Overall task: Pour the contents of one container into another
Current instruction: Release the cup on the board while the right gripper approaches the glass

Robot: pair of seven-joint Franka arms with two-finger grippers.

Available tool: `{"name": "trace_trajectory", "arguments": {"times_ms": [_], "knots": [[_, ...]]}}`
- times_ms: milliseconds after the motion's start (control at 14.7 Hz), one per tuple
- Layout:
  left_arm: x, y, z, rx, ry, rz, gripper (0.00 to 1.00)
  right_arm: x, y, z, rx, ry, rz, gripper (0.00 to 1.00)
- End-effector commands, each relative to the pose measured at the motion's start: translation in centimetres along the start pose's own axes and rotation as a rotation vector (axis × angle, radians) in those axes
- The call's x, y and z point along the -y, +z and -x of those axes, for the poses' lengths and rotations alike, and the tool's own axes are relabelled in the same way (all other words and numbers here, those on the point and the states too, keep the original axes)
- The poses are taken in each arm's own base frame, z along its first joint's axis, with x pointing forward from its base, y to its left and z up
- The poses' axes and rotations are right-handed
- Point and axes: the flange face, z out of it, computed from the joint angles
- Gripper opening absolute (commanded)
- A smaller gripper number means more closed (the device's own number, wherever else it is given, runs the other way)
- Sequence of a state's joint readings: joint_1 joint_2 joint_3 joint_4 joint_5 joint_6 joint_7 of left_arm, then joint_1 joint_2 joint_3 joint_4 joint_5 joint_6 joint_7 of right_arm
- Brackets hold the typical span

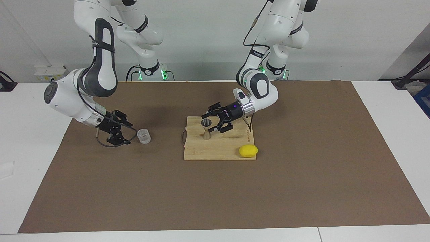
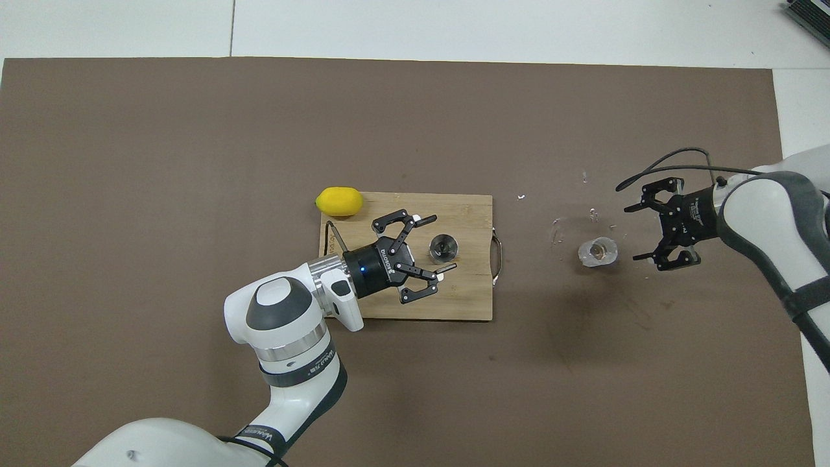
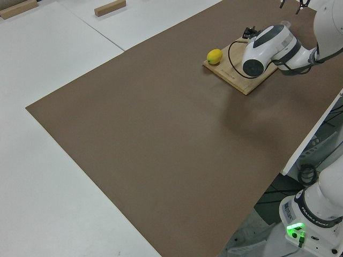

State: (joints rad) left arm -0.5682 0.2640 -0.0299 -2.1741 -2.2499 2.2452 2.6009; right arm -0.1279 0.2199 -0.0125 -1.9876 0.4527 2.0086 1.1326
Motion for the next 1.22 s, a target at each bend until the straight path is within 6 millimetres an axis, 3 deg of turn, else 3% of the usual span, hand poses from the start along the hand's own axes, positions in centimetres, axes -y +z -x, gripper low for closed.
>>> {"name": "trace_trajectory", "arguments": {"times_ms": [0, 136, 339, 611, 747, 950, 1154], "knots": [[0.2, -0.5, 0.0, -0.02, 0.013, -0.013, 1.0, -1.6, 0.7, -1.8, 0.026, -0.04, -0.013, 0.92], [0.7, -1.1, 0.0, -0.031, 0.009, -0.019, 1.0, -2.3, 1.5, -3.2, 0.051, -0.067, -0.008, 0.92], [1.6, -4.4, 0.5, -0.04, -0.001, -0.045, 1.0, -3.3, 3.8, -4.7, 0.109, -0.132, 0.005, 0.93], [4.2, -8.3, -0.3, 0.008, 0.082, -0.03, 1.0, -3.2, 4.9, -4.5, 0.174, -0.096, -0.021, 0.93], [5.7, -11.4, -1.0, 0.043, 0.138, -0.028, 1.0, -3.4, 5.2, -4.4, 0.191, -0.086, -0.026, 0.94], [5.9, -14.0, -1.2, 0.041, 0.154, -0.023, 1.0, -3.2, 5.7, -3.9, 0.203, -0.073, -0.042, 0.94], [7.7, -18.3, -2.1, 0.112, 0.244, -0.003, 1.0, -2.9, 6.3, -2.8, 0.207, -0.071, -0.06, 0.94]]}}
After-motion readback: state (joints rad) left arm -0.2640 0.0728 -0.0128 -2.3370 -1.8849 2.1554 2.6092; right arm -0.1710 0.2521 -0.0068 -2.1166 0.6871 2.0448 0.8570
